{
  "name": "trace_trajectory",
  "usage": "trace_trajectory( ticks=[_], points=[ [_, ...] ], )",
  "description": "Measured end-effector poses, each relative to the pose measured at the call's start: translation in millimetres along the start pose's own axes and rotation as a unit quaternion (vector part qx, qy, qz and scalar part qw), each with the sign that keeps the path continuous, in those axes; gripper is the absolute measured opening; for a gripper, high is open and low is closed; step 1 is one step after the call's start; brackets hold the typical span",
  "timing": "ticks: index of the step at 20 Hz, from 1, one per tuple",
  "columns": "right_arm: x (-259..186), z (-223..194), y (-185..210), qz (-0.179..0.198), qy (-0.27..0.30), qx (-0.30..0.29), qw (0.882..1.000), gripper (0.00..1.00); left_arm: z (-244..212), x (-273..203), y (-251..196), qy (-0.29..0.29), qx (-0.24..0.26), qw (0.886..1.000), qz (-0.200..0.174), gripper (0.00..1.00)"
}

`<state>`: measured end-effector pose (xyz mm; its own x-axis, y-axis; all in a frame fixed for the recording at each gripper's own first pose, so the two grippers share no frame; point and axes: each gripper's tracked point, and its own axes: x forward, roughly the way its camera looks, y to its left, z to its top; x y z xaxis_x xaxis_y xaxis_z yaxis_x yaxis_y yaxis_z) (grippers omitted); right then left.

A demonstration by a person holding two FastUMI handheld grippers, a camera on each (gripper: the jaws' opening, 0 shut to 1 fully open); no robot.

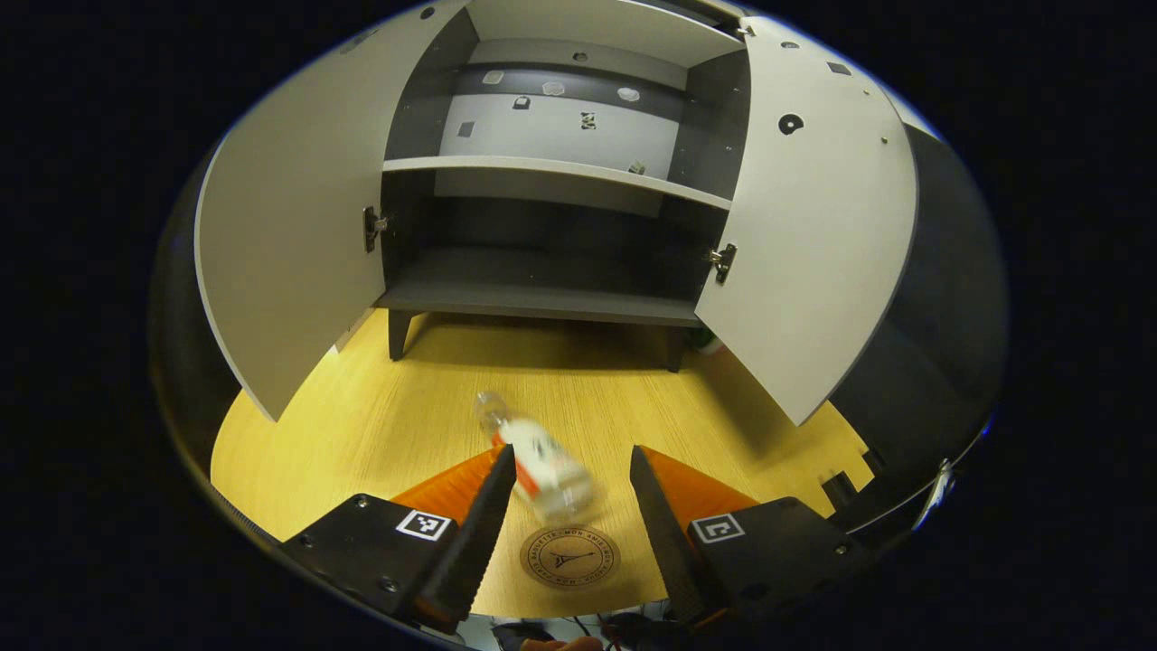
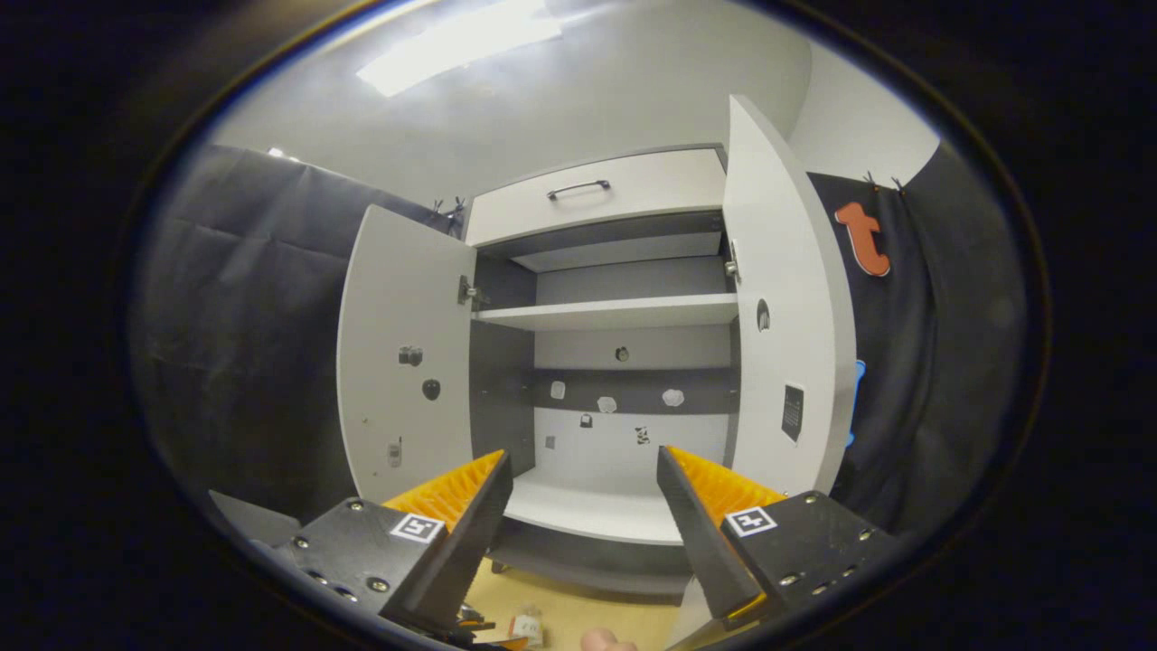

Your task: Grasp the bottle in the cabinet with the left hand and place it on the coaster, then close the right door with the right hand and the left door with the left hand.

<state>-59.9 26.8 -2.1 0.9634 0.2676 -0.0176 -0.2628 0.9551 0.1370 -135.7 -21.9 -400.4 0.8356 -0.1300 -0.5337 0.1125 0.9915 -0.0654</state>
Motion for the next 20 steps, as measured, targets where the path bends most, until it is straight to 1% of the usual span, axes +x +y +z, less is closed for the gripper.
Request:
trace_trajectory(
  ticks=[1, 2, 7, 11, 16, 17, 18, 19, 20],
  points=[
    [0, 1, 0, 0.001, -0.001, 0.001, 1.000, 0.93, 2, -2, 0, -0.002, 0.003, 1.000, 0.000, 0.82],
    [0, 1, -1, 0.000, -0.001, 0.001, 1.000, 0.97, 4, -3, 0, -0.006, 0.006, 1.000, 0.001, 0.82],
    [-2, 4, -6, -0.007, -0.008, 0.003, 1.000, 0.97, 3, -2, 4, -0.002, 0.010, 1.000, 0.006, 0.82],
    [-5, 1, -10, -0.016, -0.008, -0.006, 1.000, 0.97, 4, 1, 6, -0.001, 0.002, 1.000, 0.005, 0.82],
    [3, -33, -3, -0.006, 0.026, -0.015, 1.000, 0.97, 13, 2, 20, -0.009, -0.013, 1.000, 0.019, 0.82],
    [5, -42, -1, -0.006, 0.036, -0.020, 0.999, 0.93, 15, 1, 26, -0.013, -0.018, 0.999, 0.025, 0.81],
    [7, -48, 1, -0.004, 0.042, -0.023, 0.999, 0.93, 17, 1, 30, -0.015, -0.020, 0.999, 0.030, 0.81],
    [8, -51, 4, -0.001, 0.045, -0.025, 0.999, 0.98, 19, 1, 34, -0.016, -0.024, 0.999, 0.034, 0.82],
    [9, -53, 6, 0.001, 0.046, -0.026, 0.999, 0.98, 21, 1, 38, -0.016, -0.029, 0.999, 0.038, 0.82]
  ],
)
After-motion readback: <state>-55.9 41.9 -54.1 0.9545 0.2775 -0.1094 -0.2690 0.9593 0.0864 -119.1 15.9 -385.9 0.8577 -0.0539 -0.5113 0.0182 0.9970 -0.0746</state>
